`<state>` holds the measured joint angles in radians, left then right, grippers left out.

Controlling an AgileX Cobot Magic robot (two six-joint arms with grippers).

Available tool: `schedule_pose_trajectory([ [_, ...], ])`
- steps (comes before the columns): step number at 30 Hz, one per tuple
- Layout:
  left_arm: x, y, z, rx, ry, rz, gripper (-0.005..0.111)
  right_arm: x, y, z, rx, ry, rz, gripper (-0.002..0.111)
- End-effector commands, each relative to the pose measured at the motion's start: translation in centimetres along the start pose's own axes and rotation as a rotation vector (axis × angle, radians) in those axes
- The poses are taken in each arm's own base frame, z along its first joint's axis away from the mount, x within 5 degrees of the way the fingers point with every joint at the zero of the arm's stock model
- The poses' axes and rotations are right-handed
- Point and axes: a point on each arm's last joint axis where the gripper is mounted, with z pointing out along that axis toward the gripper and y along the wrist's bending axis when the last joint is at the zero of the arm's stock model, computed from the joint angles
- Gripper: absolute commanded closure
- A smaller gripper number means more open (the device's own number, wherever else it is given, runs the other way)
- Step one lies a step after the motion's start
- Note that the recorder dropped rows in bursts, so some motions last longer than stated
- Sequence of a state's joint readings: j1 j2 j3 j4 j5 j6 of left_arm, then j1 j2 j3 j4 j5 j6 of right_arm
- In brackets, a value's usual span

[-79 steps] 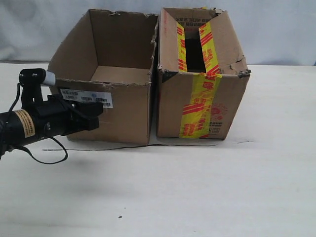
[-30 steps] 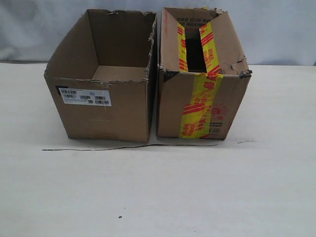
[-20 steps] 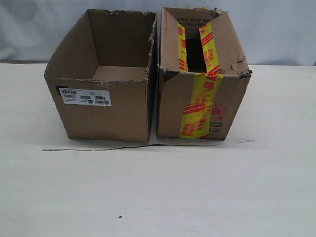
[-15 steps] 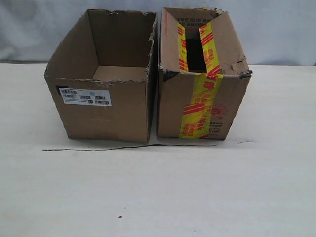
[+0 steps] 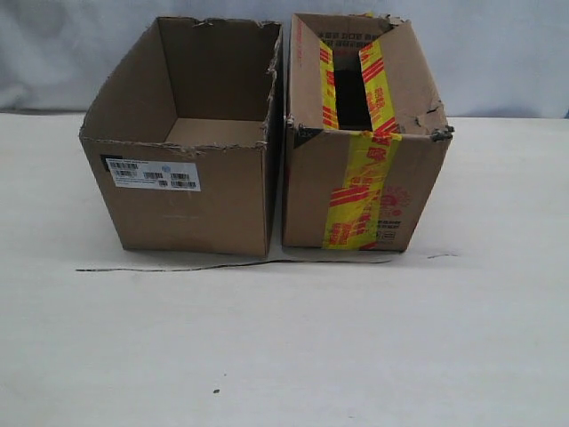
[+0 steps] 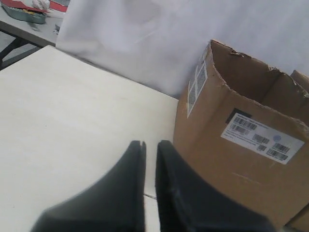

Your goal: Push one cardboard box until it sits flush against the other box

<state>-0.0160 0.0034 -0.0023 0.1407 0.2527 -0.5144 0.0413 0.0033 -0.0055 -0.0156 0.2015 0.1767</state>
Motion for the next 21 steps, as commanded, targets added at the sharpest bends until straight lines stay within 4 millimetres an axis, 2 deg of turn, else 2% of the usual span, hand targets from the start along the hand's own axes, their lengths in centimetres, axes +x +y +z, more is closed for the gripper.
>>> schedule_pose_trajectory([
  [1,0.03,0.03,-0.01,-0.001,-0.004,0.006,0.107,0.15,-0.05,0.01,0.004,0.0,-0.005,0.109],
  [7,0.04,0.02,-0.01,0.001,-0.003,0.022,0.107,0.15,-0.05,0.01,0.004,0.0,-0.005,0.109],
  [8,-0.01,-0.01,-0.01,0.003,-0.008,0.072,0.107,0.15,-0.05,0.01,0.004,0.0,-0.005,0.109],
  [9,0.08,-0.03,-0.01,0.006,0.0,0.2,0.107,0.15,-0.05,0.01,0.004,0.0,-0.005,0.109],
  [14,0.11,-0.26,-0.01,0.031,-0.001,0.425,0.107,0.15,-0.05,0.01,0.004,0.0,-0.005,0.109],
  [21,0.15,-0.25,-0.01,0.031,0.003,0.422,0.107,0.15,-0.05,0.01,0.004,0.0,-0.005,0.109],
])
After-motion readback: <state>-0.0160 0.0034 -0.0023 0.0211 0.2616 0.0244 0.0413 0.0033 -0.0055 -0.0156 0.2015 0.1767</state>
